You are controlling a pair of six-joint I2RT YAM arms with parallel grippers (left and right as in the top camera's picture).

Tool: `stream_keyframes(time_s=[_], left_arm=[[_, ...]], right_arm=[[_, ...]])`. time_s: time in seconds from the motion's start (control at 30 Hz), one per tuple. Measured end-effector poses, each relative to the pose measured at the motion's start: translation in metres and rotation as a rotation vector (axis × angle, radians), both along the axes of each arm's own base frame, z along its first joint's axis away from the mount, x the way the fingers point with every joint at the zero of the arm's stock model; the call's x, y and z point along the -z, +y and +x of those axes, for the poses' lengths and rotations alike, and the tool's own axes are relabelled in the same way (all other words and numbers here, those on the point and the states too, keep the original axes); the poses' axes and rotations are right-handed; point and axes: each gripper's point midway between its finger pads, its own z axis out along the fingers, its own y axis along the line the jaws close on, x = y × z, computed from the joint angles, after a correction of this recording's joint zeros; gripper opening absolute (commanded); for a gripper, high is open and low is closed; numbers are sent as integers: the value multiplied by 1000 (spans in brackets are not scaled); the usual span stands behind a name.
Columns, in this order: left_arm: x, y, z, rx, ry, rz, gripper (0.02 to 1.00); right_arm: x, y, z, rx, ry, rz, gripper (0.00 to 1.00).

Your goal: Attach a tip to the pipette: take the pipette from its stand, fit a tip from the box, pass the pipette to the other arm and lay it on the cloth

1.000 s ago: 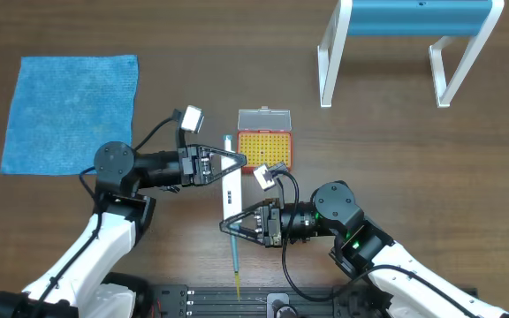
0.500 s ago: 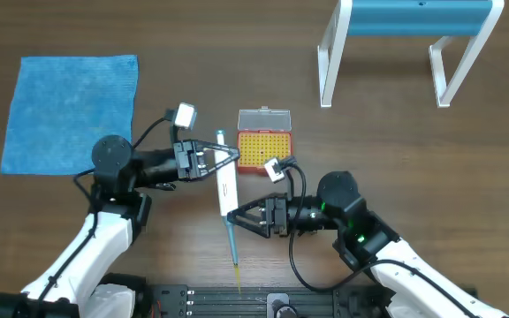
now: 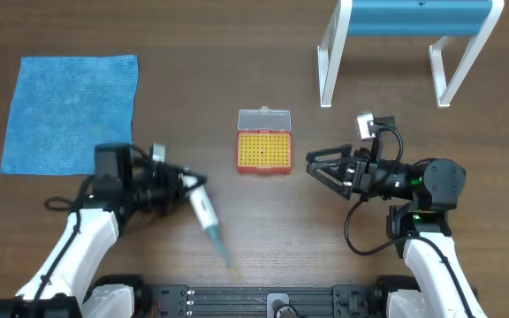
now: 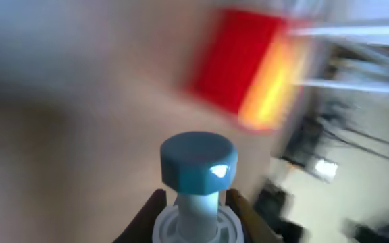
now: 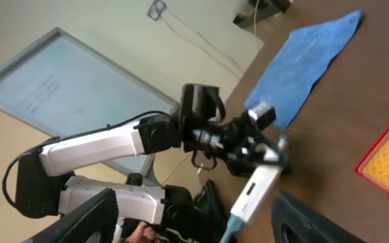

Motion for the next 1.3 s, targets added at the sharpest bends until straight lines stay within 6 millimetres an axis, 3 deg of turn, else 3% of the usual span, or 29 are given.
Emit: stream_keyframes(time_s=[0.07, 0.1, 0.13, 0.17, 0.2, 0.23, 0.27, 0.33, 0.37, 0.4, 0.47, 0.57, 0.63, 0.7, 0.73, 0.83, 0.97, 1.17, 1.3], left_arm=[[10, 16, -17, 39, 86, 155, 29], [5, 22, -13, 57, 65, 202, 29], [-18, 32, -1, 88, 36, 268, 29], [-51, 43, 26, 92, -64, 320, 27], [-77, 55, 41, 93, -106, 359, 29], [-112, 74, 62, 87, -166, 426, 29], [-130, 92, 72, 89, -181, 489, 29], [-155, 138, 82, 139, -68, 636, 29], [-155, 157, 84, 177, 21, 688, 27], [-158, 188, 101, 216, 106, 771, 29], [-147, 223, 143, 221, 135, 852, 29], [-106, 263, 204, 240, 120, 969, 29], [-79, 277, 221, 297, 124, 1018, 27], [-47, 285, 223, 384, 164, 1040, 27], [-24, 293, 228, 442, 181, 1062, 29], [14, 306, 239, 540, 181, 1112, 29], [16, 322, 251, 550, 131, 1160, 29], [19, 347, 238, 481, 92, 1047, 29], [23, 337, 243, 484, 59, 1003, 29]], right_arm=[[0, 0, -2, -14, 8, -1, 728], [0, 0, -2, -15, 8, -1, 728], [1, 1, -3, -19, 11, -2, 728], [1, 1, -3, -18, 13, -1, 728], [0, 0, -3, -16, 13, -1, 728], [0, 0, -2, -15, 11, -1, 728], [0, 0, -2, -13, 11, 0, 728], [0, 0, -2, -12, 11, 0, 728], [0, 0, -1, -7, 10, 1, 730], [-1, 0, 1, 3, 7, 3, 730], [2, 0, 4, 20, 48, 9, 733], [13, 8, 7, 26, 161, 17, 730], [15, 16, 8, 30, 181, 19, 730], [15, 22, 11, 53, 184, 23, 730], [18, 26, 14, 72, 207, 23, 730], [37, 36, 16, 101, 338, -1, 730], [48, 51, 15, 128, 372, -31, 730], [51, 52, 24, 196, 341, -42, 733], [51, 51, 27, 216, 338, -43, 733]])
